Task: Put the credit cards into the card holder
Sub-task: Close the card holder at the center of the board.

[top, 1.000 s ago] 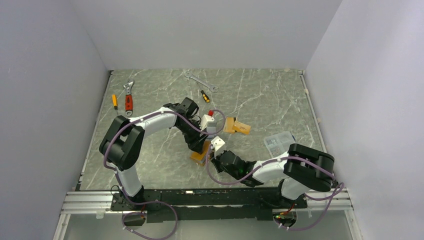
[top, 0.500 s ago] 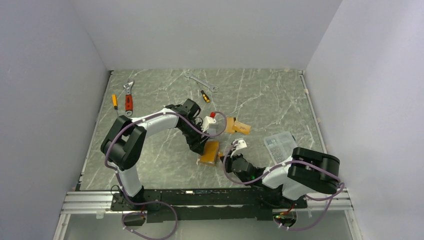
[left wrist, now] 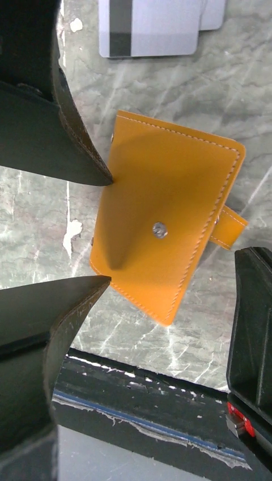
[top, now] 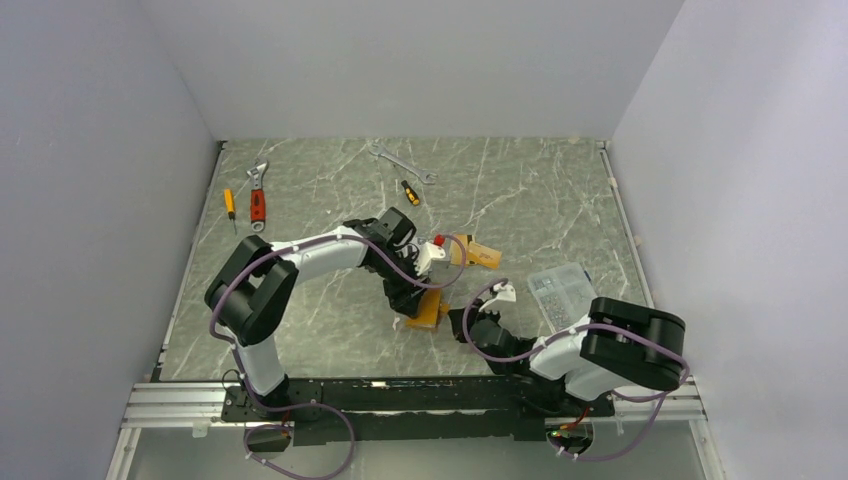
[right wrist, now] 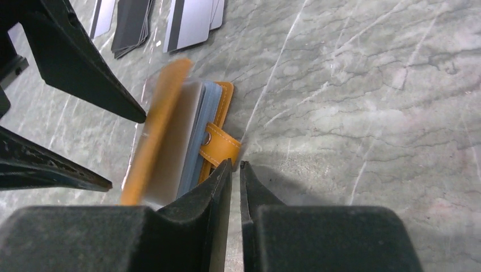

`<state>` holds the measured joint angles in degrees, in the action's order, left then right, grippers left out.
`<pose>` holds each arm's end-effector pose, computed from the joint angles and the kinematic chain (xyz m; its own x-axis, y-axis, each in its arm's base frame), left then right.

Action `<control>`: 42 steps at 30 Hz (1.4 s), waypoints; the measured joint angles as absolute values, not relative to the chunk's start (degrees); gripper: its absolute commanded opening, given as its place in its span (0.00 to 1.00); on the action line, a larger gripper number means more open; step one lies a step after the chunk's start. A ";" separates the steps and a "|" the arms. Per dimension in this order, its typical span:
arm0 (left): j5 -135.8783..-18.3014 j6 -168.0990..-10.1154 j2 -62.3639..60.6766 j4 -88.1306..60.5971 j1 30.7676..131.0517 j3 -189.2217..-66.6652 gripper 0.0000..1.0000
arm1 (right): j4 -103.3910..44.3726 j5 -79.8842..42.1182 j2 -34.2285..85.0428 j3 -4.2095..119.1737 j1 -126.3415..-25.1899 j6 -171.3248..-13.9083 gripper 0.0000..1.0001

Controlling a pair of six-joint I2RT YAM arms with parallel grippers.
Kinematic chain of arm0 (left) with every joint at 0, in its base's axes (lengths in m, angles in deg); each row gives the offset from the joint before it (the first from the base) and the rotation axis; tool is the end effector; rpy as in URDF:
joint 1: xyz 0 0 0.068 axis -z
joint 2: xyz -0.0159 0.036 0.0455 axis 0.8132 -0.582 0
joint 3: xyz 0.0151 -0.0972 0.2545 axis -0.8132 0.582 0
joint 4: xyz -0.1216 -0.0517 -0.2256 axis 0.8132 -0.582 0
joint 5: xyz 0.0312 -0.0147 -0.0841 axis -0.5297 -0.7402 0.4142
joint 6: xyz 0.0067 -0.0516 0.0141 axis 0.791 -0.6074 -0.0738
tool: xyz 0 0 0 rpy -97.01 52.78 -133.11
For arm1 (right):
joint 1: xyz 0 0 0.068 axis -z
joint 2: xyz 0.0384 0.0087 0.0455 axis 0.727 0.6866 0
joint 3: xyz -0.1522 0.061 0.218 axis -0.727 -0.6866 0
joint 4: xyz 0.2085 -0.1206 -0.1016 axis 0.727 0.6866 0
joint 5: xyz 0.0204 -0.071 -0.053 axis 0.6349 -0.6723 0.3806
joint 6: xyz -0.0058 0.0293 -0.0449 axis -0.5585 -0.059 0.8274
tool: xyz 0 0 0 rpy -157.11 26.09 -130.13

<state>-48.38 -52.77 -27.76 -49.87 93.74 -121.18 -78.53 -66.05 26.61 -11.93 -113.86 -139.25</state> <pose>0.2508 -0.2332 0.1755 -0.3881 0.7505 -0.5349 0.9040 0.1973 -0.3792 0.0952 0.1680 0.1048 -0.5029 0.4028 -0.7648 -0.1493 0.8310 0.5359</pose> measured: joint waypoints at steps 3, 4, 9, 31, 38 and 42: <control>-50.43 -53.41 -27.52 -48.12 95.53 -120.94 0.64 | -77.11 -67.04 24.62 -12.61 -113.86 -141.74 0.17; -51.40 -53.58 -27.52 -47.40 96.01 -120.94 0.64 | -76.61 -67.25 23.70 -12.94 -113.86 -142.62 0.18; -55.72 -54.41 -27.54 -45.04 97.26 -120.94 0.63 | -73.81 -68.24 20.77 -13.55 -113.86 -144.94 0.24; -60.75 -53.82 -27.70 -44.78 97.06 -119.69 0.62 | -61.50 -71.19 28.07 -1.70 -119.43 -125.20 0.48; -60.75 -52.91 -27.70 -45.06 96.71 -119.74 0.61 | -59.78 -76.70 32.11 1.25 -120.57 -124.22 0.47; -60.73 -52.53 -27.72 -45.19 96.71 -119.76 0.60 | -62.38 -79.14 33.25 0.98 -120.57 -124.30 0.46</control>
